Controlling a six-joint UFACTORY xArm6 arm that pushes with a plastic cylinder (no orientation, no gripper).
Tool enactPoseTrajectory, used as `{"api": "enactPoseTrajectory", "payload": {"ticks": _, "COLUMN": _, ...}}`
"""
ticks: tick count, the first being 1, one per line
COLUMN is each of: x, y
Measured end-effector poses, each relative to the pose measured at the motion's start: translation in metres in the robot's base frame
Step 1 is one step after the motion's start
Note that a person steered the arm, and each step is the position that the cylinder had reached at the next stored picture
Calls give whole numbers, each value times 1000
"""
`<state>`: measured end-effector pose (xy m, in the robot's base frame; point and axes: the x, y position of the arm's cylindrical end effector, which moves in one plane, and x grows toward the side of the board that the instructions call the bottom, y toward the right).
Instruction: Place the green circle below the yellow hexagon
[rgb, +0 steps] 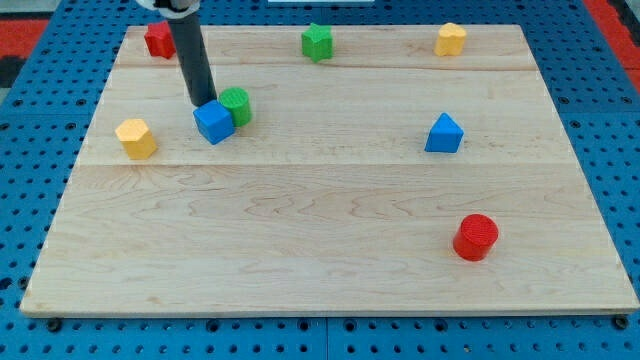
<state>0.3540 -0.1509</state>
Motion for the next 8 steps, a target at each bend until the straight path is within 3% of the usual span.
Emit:
{"api": "enactPoseTrajectory", "payload": {"ticks": 2, "x": 22, "y": 47}}
{"api": "enactPoseTrajectory", "payload": {"ticks": 4, "x": 33, "y": 47}}
{"api": "enactPoseTrajectory", "payload": {"ticks": 5, "x": 65, "y": 47}}
{"api": "enactPoseTrajectory", "payload": {"ticks": 7, "x": 58, "y": 25}}
{"api": "enactPoseTrajectory", "payload": {"ticks": 8, "x": 77, "y": 3}}
